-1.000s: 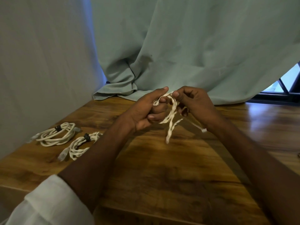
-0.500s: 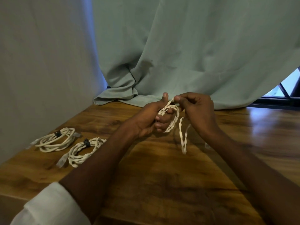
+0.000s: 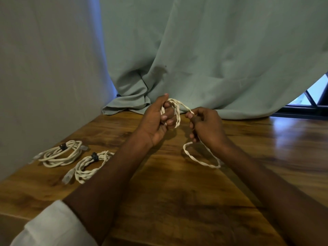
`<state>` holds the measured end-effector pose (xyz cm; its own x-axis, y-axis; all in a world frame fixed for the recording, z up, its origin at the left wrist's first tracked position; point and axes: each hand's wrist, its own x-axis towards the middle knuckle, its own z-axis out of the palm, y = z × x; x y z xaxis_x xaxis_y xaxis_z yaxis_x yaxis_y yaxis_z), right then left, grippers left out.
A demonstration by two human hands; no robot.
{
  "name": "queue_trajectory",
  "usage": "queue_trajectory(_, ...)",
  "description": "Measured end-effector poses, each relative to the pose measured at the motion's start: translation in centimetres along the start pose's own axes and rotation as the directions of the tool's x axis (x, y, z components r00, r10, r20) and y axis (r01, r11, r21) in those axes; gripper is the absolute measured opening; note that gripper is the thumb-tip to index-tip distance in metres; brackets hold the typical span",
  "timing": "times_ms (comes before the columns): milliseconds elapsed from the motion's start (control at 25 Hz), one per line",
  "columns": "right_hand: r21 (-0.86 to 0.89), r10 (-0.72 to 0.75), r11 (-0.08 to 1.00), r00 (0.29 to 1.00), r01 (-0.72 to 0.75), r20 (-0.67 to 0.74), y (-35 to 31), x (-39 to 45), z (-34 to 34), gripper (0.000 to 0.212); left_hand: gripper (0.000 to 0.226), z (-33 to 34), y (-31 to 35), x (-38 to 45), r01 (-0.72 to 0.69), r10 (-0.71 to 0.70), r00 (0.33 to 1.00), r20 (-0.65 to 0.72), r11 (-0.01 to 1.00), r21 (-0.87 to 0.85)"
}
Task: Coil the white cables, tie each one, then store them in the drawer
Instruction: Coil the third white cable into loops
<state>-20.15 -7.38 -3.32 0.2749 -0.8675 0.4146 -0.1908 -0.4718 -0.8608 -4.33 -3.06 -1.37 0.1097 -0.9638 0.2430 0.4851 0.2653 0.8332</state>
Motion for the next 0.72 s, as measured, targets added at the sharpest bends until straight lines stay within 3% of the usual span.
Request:
queue_trajectory(160,-0.05,-0.009,0.998,0.968,0.022,0.252,-0.7,-1.4,1.0,0.018,0.044,-0.2,0.1,0.3,-0.086,0.073,0.991,-0.112,0.99,-0.116)
queue_trajectory(320,-0.261,-0.03,0.956,0.933,0.131,0.358,-1.2,-1.7,1.5,0.014,0.061,-0.3,0.4,0.3,-0.123,0.113,0.992,-0.062,0.972,-0.198)
queue_trajectory(400,-0.308,-0.037,0.934,0.906,0.181,0.421,-1.4,-1.9,1.2,0.012,0.067,-0.1,0.5,0.0,-0.131,0.127,0.991,-0.035,0.98,-0.147)
queue_trajectory(560,-0.209,-0.031,0.959,0.808,0.189,0.588,-2.4,-2.4,0.8,0.007,0.072,0.7,-0.1,-0.5,-0.215,0.221,0.975,0.009,0.94,0.263)
queue_trajectory(640,-0.174,-0.012,0.972,0.765,0.161,0.643,-2.8,-2.3,0.4,0.013,0.065,0.8,-0.6,-0.8,-0.219,0.239,0.971,0.029,0.825,0.52)
queue_trajectory(720,-0.118,0.021,0.99,0.742,0.079,0.67,-2.9,-1.7,-0.2,0.016,0.055,0.3,-0.9,-0.9,-0.224,0.29,0.956,0.04,0.637,0.737)
